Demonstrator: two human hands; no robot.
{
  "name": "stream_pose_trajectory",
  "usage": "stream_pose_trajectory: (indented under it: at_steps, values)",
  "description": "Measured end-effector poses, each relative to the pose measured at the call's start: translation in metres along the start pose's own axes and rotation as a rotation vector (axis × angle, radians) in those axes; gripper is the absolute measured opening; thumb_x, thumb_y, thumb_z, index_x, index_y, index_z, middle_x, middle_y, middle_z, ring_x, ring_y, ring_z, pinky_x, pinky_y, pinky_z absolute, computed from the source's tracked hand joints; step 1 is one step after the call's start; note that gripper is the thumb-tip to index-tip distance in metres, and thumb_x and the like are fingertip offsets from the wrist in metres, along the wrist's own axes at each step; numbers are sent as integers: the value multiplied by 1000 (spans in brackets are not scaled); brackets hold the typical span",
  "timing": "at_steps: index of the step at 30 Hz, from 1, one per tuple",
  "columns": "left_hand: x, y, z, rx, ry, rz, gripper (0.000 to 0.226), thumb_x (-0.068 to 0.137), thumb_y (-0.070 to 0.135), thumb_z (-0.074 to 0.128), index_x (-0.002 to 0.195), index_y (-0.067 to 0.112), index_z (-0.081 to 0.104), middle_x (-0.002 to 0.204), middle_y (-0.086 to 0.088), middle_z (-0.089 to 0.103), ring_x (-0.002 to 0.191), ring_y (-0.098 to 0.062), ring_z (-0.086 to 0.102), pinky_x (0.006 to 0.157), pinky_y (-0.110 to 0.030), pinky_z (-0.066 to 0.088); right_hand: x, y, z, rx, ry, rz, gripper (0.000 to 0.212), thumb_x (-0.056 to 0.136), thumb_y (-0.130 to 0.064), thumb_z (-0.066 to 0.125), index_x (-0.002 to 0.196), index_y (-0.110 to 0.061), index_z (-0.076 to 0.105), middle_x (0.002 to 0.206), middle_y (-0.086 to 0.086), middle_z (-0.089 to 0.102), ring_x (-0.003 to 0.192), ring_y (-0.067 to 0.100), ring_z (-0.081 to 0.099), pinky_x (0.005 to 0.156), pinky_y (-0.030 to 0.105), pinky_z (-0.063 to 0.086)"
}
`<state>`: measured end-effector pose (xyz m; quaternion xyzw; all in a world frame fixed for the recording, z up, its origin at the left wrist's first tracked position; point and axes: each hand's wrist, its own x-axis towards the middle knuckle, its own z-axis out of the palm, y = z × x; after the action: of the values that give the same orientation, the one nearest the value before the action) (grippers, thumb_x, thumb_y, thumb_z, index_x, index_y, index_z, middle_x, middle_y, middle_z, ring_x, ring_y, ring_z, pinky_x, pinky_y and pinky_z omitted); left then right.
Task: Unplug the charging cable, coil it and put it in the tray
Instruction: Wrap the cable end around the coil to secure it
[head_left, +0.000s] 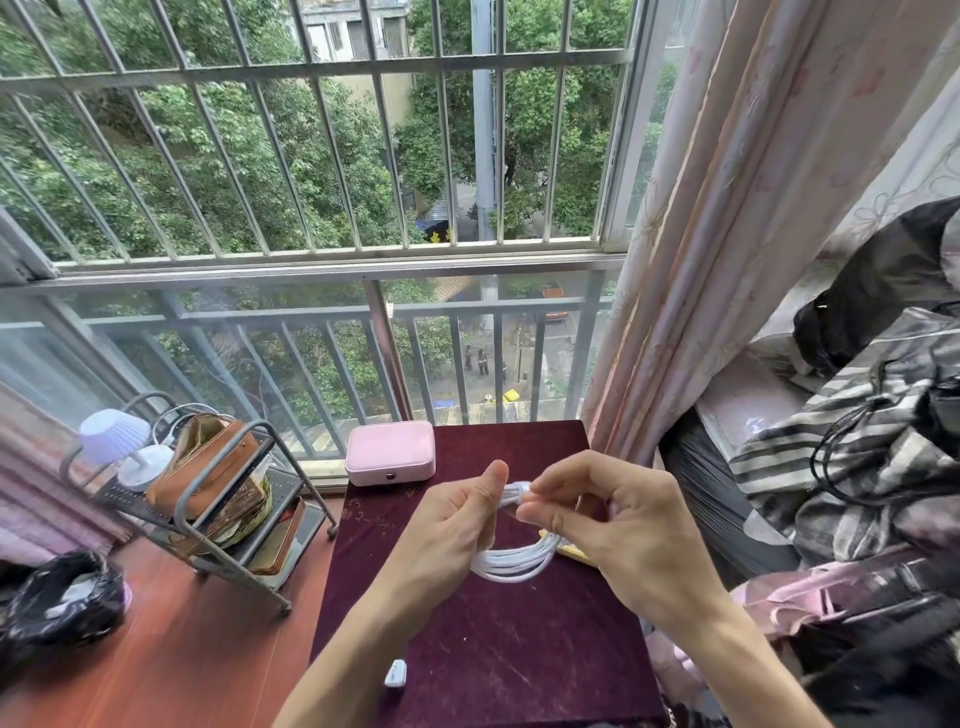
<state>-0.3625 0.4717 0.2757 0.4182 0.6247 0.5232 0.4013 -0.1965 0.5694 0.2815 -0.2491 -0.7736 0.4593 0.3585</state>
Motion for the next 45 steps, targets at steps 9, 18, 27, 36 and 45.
stream_pose_trajectory:
  at_steps: [9, 18, 27, 36, 45]
  values:
    - [11, -11, 5, -77, 69, -67, 59, 100, 58, 45, 60, 16, 40, 55, 8, 33, 54, -9, 28, 53, -21, 27, 0, 11, 10, 70, 38, 69, 21, 77, -29, 94, 91, -32, 79, 86, -12, 83, 80, 9, 78, 71, 19, 58]
    - [20, -21, 6, -214, 46, -152, 44, 83, 59, 72, 69, 20, 60, 52, 11, 31, 48, -8, 27, 51, -22, 27, 0, 17, 13, 28, 19, 11, 19, 79, -24, 93, 93, -27, 81, 88, -13, 83, 73, 1, 74, 71, 8, 51]
    - [24, -25, 7, -219, 117, -149, 41, 85, 50, 71, 53, 27, 61, 50, 10, 31, 50, -9, 28, 55, -27, 27, 3, 20, 7, 76, -85, 116, 23, 88, -14, 87, 102, -32, 80, 98, -11, 83, 89, 9, 78, 78, 17, 57]
    - [26, -38, 12, -199, 167, -168, 78, 80, 58, 72, 91, -18, 60, 50, 13, 34, 49, -6, 29, 55, -27, 27, 9, 32, 9, 168, -127, 271, 37, 85, -5, 87, 99, -34, 69, 78, -19, 58, 66, 9, 62, 62, 18, 52]
    - [28, -46, 14, -167, 93, -182, 34, 94, 44, 69, 67, 23, 64, 53, 11, 36, 50, -6, 30, 52, -22, 29, 8, 47, 13, 132, -77, 324, 34, 79, -12, 93, 94, -32, 70, 68, -16, 56, 62, 7, 55, 65, 27, 50]
